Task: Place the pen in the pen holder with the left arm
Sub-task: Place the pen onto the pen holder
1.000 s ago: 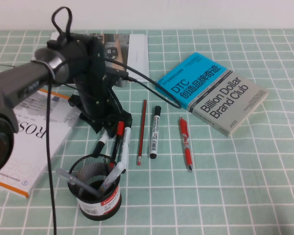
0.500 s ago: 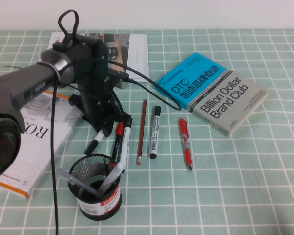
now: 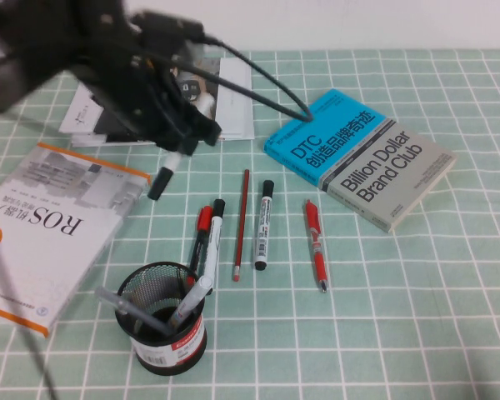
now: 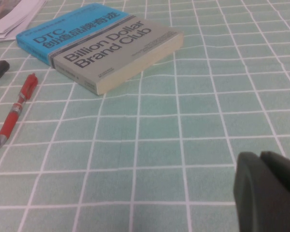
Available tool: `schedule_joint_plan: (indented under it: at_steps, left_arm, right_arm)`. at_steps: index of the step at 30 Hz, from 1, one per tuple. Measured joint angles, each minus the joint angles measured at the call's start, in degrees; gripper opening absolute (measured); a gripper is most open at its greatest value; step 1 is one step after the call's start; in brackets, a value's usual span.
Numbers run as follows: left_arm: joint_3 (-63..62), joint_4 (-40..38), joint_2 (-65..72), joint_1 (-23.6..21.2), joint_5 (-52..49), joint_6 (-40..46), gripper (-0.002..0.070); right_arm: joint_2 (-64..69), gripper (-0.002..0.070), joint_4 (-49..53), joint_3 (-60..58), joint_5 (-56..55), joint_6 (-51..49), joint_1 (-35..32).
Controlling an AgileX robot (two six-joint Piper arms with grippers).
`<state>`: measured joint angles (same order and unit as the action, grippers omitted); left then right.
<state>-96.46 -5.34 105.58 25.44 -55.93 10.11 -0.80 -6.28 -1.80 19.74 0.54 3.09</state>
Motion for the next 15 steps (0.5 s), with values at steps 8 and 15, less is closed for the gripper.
schedule_joint_plan:
  at_steps: [8, 15]
  left_arm:
    - [26.95, -1.99, -26.14, 0.12, 21.08, 1.48, 0.0118]
    - [50.21, -3.81, -47.23, 0.12, 42.71, 1.71, 0.0118]
  right_arm:
    - [0.00, -0.0020, -0.10, 0.00, 0.00, 0.00, 0.00]
    - [0.00, -0.0020, -0.22, 0.00, 0.00, 0.00, 0.00]
